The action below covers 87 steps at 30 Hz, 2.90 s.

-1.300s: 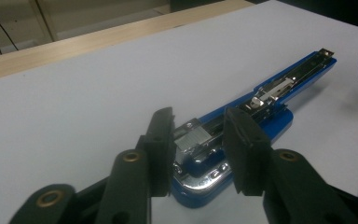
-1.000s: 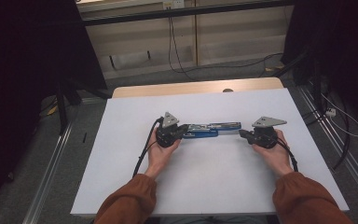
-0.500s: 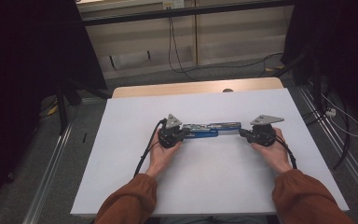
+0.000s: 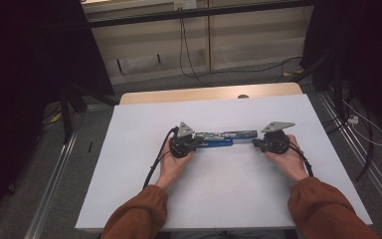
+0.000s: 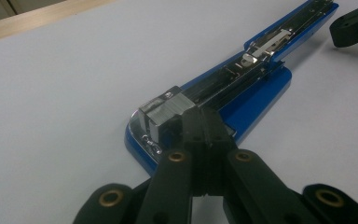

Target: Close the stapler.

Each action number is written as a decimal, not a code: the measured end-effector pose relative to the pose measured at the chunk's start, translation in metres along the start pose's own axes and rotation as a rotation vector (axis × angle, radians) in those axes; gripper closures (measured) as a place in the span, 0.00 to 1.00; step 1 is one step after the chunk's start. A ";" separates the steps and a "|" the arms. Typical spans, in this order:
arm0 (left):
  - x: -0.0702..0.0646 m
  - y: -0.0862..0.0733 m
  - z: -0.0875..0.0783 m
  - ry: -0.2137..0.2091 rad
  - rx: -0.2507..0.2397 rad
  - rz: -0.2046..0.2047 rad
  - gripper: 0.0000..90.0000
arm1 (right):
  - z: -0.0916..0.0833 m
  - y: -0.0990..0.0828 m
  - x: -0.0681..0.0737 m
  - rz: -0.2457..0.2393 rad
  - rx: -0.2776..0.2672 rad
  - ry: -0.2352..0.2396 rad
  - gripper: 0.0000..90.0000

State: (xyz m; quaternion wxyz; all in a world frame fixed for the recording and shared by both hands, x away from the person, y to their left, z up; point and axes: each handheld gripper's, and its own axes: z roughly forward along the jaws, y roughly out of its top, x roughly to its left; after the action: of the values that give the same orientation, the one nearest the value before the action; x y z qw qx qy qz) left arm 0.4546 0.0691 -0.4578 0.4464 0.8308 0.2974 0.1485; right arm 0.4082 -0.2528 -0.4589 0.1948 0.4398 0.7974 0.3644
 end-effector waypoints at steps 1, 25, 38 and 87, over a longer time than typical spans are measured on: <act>0.000 0.000 0.000 0.000 0.001 0.000 1.00 | 0.001 0.000 -0.001 0.005 0.000 -0.006 1.00; 0.001 0.000 0.000 -0.003 0.000 0.012 1.00 | 0.009 0.003 -0.004 -0.015 0.016 -0.014 1.00; 0.001 0.000 0.000 -0.007 0.000 0.003 1.00 | 0.010 0.003 -0.005 -0.003 0.010 -0.010 1.00; 0.001 -0.001 0.000 -0.002 -0.002 0.004 1.00 | 0.003 0.007 -0.005 0.035 -0.143 -0.008 1.00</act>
State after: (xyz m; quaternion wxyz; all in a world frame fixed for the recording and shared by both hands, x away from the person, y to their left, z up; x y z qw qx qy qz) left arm 0.4551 0.0701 -0.4581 0.4471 0.8311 0.2951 0.1491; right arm 0.4161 -0.2532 -0.4558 0.2226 0.4401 0.7608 0.4218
